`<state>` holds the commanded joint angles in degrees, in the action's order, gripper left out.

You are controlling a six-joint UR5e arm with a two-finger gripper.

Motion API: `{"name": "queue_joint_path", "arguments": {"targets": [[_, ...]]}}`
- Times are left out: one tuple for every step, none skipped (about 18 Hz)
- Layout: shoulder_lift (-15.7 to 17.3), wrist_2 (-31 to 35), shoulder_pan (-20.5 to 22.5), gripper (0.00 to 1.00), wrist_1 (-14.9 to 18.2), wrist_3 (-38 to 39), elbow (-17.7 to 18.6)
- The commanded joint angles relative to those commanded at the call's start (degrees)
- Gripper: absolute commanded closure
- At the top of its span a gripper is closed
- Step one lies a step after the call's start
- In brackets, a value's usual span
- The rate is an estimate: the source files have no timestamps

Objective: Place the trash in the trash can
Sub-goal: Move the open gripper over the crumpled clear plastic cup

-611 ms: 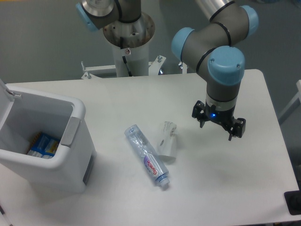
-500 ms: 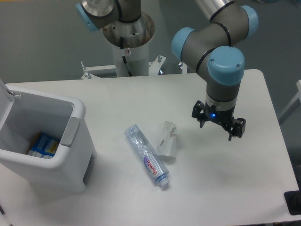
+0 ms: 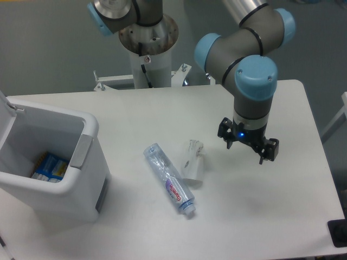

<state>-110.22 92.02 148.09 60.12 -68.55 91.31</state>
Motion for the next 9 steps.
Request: {"name": "queue_joint_path", "arguments": {"targets": [[0.7, 0.0, 0.1, 0.0, 0.0, 0.0, 0.8], [0.9, -0.1, 0.2, 0.0, -0.1, 0.0, 1.7], [1.0, -0.1, 0.4, 0.0, -0.3, 0.0, 2.3], [1.1, -0.2, 0.5, 0.0, -1.3, 0.2, 2.8], [1.1, -0.3, 0.4, 0.0, -1.7, 1.0, 3.3], [1.6, -0.3, 0.2, 0.0, -1.7, 1.9, 3.9], [1.8, -0.3, 0.0, 0.0, -1.7, 3.2, 4.5], [2.9, -0.2, -0.2, 0.0, -1.5, 4.5, 5.4], [3.9, -0.3, -0.2, 0.0, -1.3, 4.9, 6.8]]}}
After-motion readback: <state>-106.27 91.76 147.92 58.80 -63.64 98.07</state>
